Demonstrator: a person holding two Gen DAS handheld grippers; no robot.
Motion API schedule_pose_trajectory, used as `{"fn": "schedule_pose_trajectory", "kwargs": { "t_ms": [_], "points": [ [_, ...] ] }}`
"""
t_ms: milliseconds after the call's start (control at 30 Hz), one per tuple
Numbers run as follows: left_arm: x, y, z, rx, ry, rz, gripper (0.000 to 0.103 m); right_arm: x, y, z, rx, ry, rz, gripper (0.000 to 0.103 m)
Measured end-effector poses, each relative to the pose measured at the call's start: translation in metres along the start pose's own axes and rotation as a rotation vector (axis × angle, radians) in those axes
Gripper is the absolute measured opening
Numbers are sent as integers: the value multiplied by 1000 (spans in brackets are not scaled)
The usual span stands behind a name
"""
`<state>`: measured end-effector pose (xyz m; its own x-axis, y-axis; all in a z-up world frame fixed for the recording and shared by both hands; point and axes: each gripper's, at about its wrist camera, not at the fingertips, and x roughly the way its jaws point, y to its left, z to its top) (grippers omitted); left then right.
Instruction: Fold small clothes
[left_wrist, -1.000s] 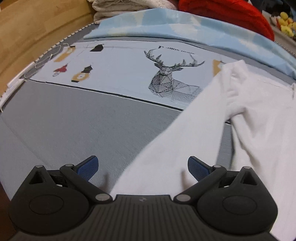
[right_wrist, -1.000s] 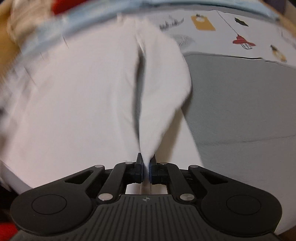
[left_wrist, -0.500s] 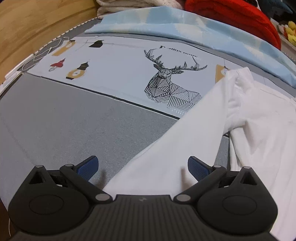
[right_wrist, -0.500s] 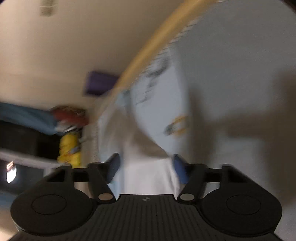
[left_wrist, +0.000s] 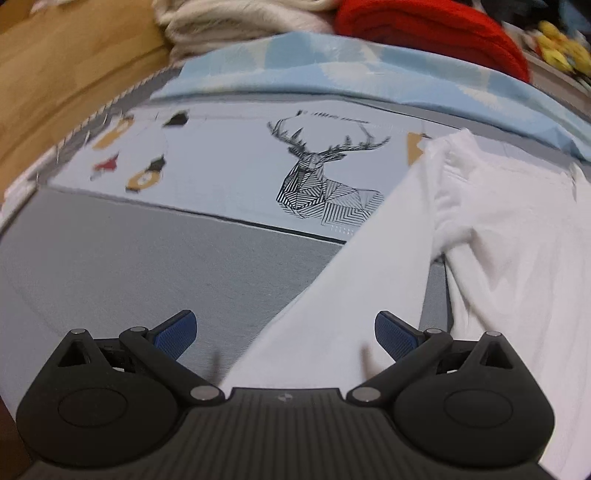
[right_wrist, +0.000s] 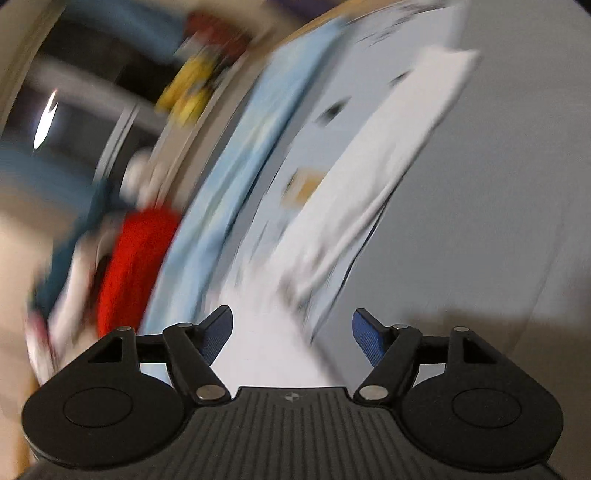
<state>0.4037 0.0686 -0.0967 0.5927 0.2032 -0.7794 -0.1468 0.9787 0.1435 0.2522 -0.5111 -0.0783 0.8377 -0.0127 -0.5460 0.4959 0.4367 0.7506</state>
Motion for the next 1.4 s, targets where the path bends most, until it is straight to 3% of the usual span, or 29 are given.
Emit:
{"fn": "schedule_pose_trajectory", "kwargs": {
  "t_ms": [133, 233, 300, 367, 467, 567, 633, 667, 700, 800, 933, 1000, 1067, 1100, 1133, 1167, 1200, 1267, 1300, 1367, 1400],
  "points": [
    [-21, 0, -36, 205, -13, -64, 103, -3, 32, -65, -154, 94, 49, 77],
    [-35, 4, -68, 285, 15, -110, 103, 10, 36, -89, -200, 155, 11, 79],
    [-41, 9, -88, 290, 55, -172, 103, 22, 38, -99, -231, 197, 3, 78],
    [-43, 15, -106, 295, 105, -216, 103, 29, 39, -103, -267, 183, -34, 78],
    [-35, 14, -127, 315, 154, -184, 103, 33, 45, -107, -291, 168, -61, 78],
    [-32, 18, -127, 266, 195, -240, 103, 40, 43, -109, -285, 193, -53, 78],
    [-33, 19, -128, 265, 177, -280, 89, 45, 38, -110, -303, 211, -55, 78],
    [-37, 19, -125, 275, 161, -300, 56, 46, 38, -111, -312, 219, -56, 78],
    [-41, 21, -118, 262, 168, -324, 4, 49, 39, -111, -320, 224, -56, 78],
    [-53, 42, -87, 149, 200, -471, 4, 51, 39, -110, -336, 225, -69, 78],
    [-84, 88, -18, 46, 47, -539, 4, 56, 36, -109, -339, 232, -97, 78],
    [-89, 130, 27, -69, -92, -461, 4, 59, 35, -110, -341, 238, -113, 78],
    [-66, 190, 61, -271, -184, -262, 7, 62, 35, -111, -340, 245, -123, 78],
    [-45, 228, 68, -432, -189, -151, 21, 62, 34, -110, -339, 246, -125, 78],
    [-29, 257, 67, -541, -179, -100, 32, 62, 34, -110, -337, 247, -126, 78],
    [-11, 285, 61, -644, -145, -44, 51, 62, 34, -110, -335, 248, -125, 78],
    [4, 305, 51, -732, -95, 1, 59, 62, 33, -109, -336, 250, -124, 78],
    [21, 318, 30, -808, -62, -16, 62, 63, 35, -111, -338, 253, -129, 78],
    [26, 317, 19, -814, -48, -36, 74, 64, 35, -112, -337, 258, -132, 78],
    [36, 308, 3, -813, -22, -58, 87, 66, 36, -114, -334, 273, -129, 78],
    [44, 299, -1, -811, -15, -68, 87, 67, 37, -116, -334, 277, -130, 78]
  ]
}}
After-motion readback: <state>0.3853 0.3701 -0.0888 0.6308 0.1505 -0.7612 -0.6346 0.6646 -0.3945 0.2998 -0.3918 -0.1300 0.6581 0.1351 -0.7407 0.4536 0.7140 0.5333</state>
